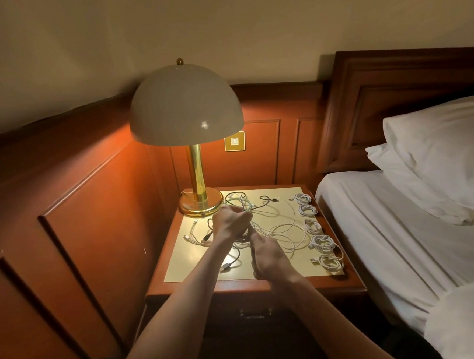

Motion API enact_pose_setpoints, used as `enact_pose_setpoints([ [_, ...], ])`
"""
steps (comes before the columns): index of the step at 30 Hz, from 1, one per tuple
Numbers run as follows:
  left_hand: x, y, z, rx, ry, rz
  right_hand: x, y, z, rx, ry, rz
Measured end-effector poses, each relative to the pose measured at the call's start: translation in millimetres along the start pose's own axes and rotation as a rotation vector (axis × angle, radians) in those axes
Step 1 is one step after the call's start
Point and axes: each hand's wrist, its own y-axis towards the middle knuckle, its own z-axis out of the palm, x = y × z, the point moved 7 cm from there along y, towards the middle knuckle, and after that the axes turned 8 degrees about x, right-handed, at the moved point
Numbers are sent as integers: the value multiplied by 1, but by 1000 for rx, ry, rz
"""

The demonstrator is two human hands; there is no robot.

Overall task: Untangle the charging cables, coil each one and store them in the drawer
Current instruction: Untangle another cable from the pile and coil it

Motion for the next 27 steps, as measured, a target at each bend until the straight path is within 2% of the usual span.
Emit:
enact_pose_setpoints([
  [2,-3,2,0,17,8,16,-1,-1,-2,50,134,64],
  [4,-4,3,3,56,19,14,-1,-5,1,36,163,71],
  [8,-10,4,5,59,-61,-12,5,-11,4,-57,79,3],
  [11,-9,0,11,88,-44,2,5,-16,-4,-25,15,-41],
  [15,-1,-8,14,51,-13,55,-8,-26,-5,34,45,9],
  [20,2,-15,37,93,-118,39,-24,-32,-14,-68,13,-5],
  [24,7,-8,49,109,-115,55,-26,-34,-31,28,68,45],
  [27,18,-6,60,196,-235,40,-30,-28,-56,67,20,53],
])
